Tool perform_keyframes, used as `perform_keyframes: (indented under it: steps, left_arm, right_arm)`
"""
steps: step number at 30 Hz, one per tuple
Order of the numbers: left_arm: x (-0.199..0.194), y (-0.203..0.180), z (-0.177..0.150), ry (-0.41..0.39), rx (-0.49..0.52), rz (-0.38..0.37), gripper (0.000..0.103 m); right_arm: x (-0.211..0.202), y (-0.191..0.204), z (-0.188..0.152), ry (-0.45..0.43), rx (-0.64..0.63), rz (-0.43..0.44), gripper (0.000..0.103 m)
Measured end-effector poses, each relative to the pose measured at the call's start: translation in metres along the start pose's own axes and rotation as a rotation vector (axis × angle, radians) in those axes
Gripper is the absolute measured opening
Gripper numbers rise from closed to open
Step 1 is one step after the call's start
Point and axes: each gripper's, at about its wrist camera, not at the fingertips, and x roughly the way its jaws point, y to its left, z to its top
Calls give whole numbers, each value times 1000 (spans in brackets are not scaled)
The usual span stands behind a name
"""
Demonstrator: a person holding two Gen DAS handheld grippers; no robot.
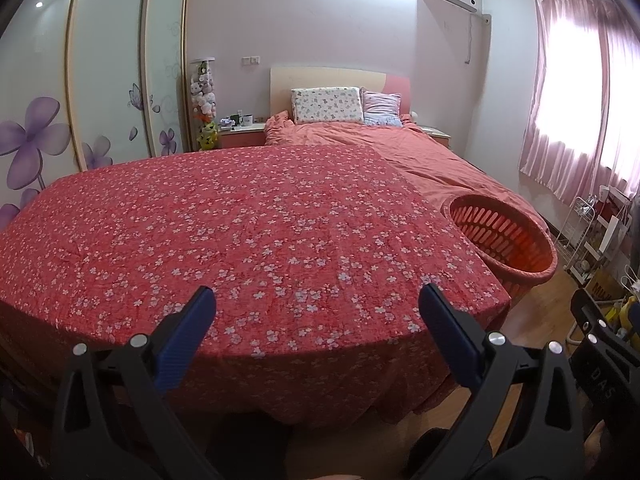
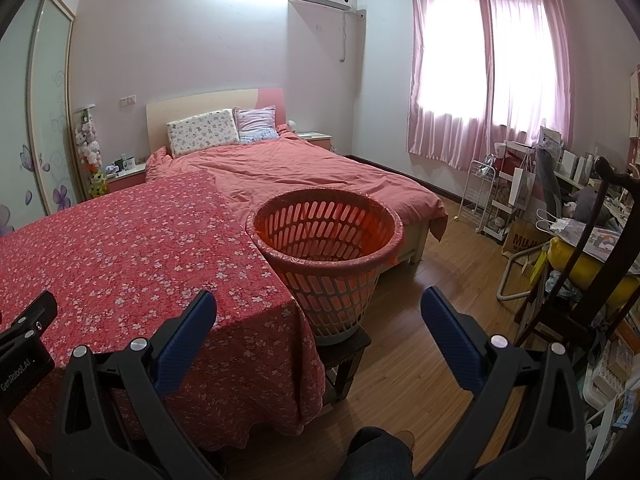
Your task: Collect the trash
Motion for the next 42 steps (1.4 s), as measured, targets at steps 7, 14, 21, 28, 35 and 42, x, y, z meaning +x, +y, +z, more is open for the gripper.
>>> perform_keyframes:
  steps: [7, 14, 21, 28, 35, 42]
  left_arm:
    - [1, -2, -1, 2, 4, 1, 99]
    - [3, -2, -2, 9, 5, 0, 99]
    - [4, -1, -3, 10, 6, 0, 99]
    - [4, -1, -3, 10, 6, 0, 99]
    - [4, -1, -3, 10, 7, 2, 99]
    - [4, -1, -4, 11, 10, 4, 99]
  right_arm:
    - [0, 0, -1, 0, 2, -1, 101]
    - [1, 1, -3, 3, 7, -6, 101]
    - [1, 1, -3, 5, 7, -6, 101]
    - [1, 1, -3, 5, 9, -6, 101]
    - [1, 1, -4, 6, 10, -6, 101]
    - [1, 1, -4, 7, 11, -6, 101]
